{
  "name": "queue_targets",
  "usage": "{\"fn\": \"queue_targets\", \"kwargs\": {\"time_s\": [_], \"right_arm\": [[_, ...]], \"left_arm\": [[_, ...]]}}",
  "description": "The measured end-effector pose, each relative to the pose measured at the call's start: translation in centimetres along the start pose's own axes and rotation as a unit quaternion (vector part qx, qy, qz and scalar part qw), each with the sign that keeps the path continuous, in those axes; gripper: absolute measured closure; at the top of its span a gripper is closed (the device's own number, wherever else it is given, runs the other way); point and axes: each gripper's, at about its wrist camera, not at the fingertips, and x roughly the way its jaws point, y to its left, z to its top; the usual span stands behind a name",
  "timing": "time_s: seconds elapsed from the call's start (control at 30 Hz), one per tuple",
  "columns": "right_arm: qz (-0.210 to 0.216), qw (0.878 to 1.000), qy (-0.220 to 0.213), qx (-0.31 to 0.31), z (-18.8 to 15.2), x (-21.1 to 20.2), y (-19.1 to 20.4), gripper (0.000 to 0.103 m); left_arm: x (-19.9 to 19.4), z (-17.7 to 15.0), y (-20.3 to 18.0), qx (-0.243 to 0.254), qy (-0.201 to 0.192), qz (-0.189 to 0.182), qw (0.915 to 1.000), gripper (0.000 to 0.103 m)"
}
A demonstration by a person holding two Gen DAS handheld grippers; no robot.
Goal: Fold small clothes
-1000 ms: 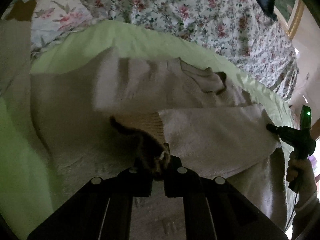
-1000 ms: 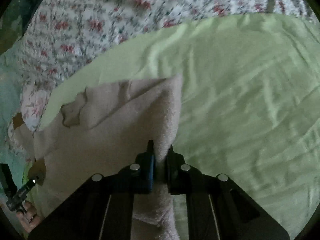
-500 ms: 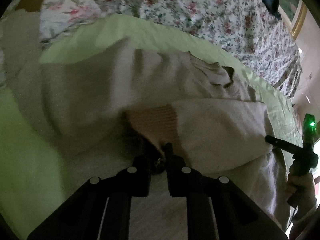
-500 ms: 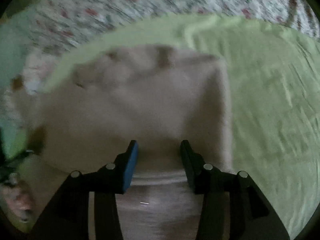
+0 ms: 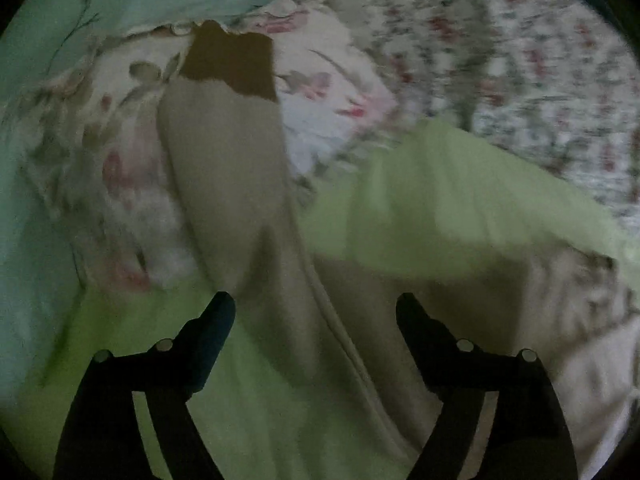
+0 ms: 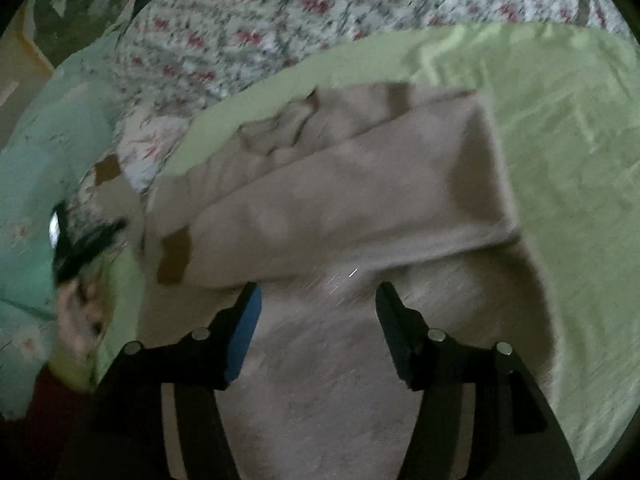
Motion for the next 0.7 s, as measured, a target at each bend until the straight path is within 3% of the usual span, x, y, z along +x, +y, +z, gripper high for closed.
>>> {"fn": "queue_targets", "kwargs": {"time_s": [0.13, 0.27, 0.3, 0.37, 0.43, 0.7], "right_arm": [[0.007, 1.000, 0.021, 0.009, -1.4, 0.5, 0.0, 0.042], [0.010, 0.999, 0.030, 0.022, -1.8, 1.3, -0.4, 0.042], [0.011, 0.999, 0.032, 0.026, -1.8, 1.5, -0.5, 0.042], [0.010, 0.999, 0.035, 0.030, -2.0, 1.6, -0.7, 0.042], [0.008, 0.999, 0.034, 0.032, -2.1, 1.2, -1.1, 0.042], [0.013, 0.999, 0.019, 0.036, -2.2, -0.1, -1.0, 0.042]], "left_arm": [[4.7, 2.9, 0.1, 0.017, 0.027, 0.064, 0.9974, 0.017], [8.8, 3.0, -0.3, 0.045, 0.059, 0.104, 0.9918, 0.021], [9.0, 2.9, -0.4, 0.046, 0.055, 0.102, 0.9922, 0.028], [8.7, 2.7, -0.1, 0.040, 0.049, 0.086, 0.9942, 0.071], [7.7, 2.6, 0.7, 0.021, 0.042, 0.059, 0.9972, 0.090], [-1.5, 0.7, 0.3, -0.005, -0.030, -0.047, 0.9985, 0.092]]}}
